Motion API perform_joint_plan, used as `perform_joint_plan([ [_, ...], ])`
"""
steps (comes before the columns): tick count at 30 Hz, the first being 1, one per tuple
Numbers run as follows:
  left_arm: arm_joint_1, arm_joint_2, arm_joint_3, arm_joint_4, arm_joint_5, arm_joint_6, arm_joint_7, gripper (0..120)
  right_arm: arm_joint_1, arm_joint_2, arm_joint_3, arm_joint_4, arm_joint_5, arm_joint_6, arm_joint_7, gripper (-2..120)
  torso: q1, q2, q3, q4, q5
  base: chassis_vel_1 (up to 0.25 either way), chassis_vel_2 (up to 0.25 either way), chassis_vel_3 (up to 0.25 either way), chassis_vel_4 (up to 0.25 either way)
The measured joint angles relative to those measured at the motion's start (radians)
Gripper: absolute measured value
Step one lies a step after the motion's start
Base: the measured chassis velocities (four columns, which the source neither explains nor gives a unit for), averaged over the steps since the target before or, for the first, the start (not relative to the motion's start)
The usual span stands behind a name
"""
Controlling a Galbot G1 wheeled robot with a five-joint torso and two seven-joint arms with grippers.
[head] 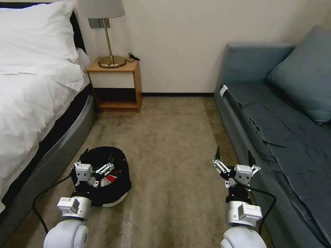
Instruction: Pick up the trash bin, then pick up the garbage on the floor and place it into the trash bin.
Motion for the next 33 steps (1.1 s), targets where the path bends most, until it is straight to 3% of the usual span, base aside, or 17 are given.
perform_joint_plan([
  [33, 0.0, 0.0, 0.0, 0.0, 0.0, 0.0, 0.0, 100, 0.0, 0.0, 0.0, 0.0, 0.0, 0.0, 0.0, 100, 0.0, 0.0, 0.0, 0.0, 0.0, 0.0, 0.0, 0.0, 0.0],
])
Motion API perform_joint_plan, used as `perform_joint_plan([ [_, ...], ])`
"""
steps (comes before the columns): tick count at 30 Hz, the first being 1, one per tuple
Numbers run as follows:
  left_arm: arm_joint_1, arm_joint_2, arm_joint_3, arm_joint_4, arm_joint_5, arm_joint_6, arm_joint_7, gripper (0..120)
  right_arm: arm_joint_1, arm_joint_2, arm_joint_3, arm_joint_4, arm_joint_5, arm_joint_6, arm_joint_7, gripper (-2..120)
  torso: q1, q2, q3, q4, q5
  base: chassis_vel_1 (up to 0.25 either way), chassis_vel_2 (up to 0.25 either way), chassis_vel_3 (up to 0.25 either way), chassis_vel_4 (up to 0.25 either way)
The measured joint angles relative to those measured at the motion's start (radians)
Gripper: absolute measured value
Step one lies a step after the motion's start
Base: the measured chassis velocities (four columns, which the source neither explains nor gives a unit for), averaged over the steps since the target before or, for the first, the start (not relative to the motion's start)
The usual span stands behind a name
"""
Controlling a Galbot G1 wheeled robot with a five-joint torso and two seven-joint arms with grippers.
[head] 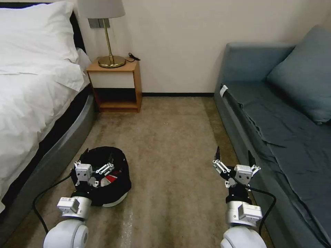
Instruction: Pick up the trash bin, then pick up the garbage on the floor and place it into the trash bin.
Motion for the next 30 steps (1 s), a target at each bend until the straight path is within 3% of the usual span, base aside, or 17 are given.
perform_joint_plan([
  [30, 0.0, 0.0, 0.0, 0.0, 0.0, 0.0, 0.0, 100, 0.0, 0.0, 0.0, 0.0, 0.0, 0.0, 0.0, 100, 0.0, 0.0, 0.0, 0.0, 0.0, 0.0, 0.0, 0.0, 0.0],
])
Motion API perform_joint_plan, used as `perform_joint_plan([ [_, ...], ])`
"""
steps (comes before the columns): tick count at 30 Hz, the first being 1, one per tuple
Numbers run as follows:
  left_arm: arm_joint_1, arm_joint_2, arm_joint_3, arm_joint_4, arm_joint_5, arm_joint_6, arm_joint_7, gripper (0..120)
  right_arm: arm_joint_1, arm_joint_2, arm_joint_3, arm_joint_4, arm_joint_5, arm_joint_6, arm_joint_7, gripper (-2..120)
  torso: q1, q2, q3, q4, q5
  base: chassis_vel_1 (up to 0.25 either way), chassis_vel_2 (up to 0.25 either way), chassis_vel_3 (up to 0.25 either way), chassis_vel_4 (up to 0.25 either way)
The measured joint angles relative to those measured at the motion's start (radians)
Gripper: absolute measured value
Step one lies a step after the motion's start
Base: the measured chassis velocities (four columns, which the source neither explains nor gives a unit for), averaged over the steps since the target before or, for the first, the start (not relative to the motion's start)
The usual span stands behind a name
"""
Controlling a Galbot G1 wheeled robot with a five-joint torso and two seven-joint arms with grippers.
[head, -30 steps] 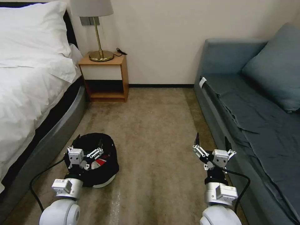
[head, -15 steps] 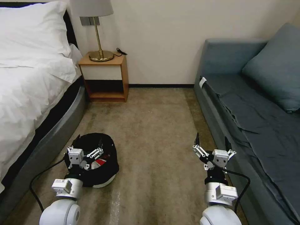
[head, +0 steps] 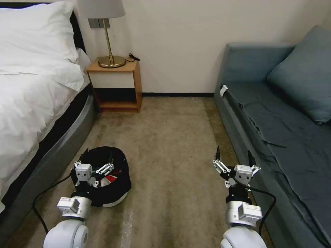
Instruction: Pick up the trash bin, then pick up the garbage on the floor and place it into the trash bin.
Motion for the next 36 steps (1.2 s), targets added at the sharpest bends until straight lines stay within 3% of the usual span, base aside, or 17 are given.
perform_joint_plan([
  [36, 0.0, 0.0, 0.0, 0.0, 0.0, 0.0, 0.0, 100, 0.0, 0.0, 0.0, 0.0, 0.0, 0.0, 0.0, 100, 0.0, 0.0, 0.0, 0.0, 0.0, 0.0, 0.0, 0.0, 0.0],
])
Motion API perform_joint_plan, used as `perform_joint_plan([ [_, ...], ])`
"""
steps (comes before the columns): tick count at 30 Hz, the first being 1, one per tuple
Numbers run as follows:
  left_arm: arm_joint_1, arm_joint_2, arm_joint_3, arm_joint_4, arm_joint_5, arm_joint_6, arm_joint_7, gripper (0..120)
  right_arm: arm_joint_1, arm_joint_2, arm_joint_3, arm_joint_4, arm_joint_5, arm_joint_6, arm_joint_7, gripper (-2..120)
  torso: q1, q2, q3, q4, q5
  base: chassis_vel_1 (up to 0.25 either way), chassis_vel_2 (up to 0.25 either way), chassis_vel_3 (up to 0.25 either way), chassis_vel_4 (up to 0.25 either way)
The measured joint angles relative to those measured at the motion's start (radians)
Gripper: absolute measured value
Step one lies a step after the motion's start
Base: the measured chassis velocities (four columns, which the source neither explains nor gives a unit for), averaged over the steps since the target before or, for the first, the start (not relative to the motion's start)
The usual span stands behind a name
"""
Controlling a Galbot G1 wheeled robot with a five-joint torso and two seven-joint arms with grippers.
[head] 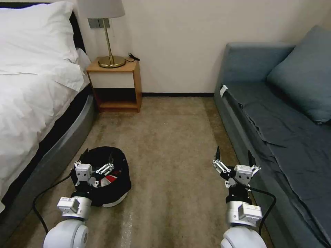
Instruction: Pick up the trash bin, then pick up the garbage on the floor and place it into the trash bin.
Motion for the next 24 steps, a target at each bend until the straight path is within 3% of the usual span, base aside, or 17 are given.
perform_joint_plan([
  [24, 0.0, 0.0, 0.0, 0.0, 0.0, 0.0, 0.0, 100, 0.0, 0.0, 0.0, 0.0, 0.0, 0.0, 0.0, 100, 0.0, 0.0, 0.0, 0.0, 0.0, 0.0, 0.0, 0.0, 0.0],
])
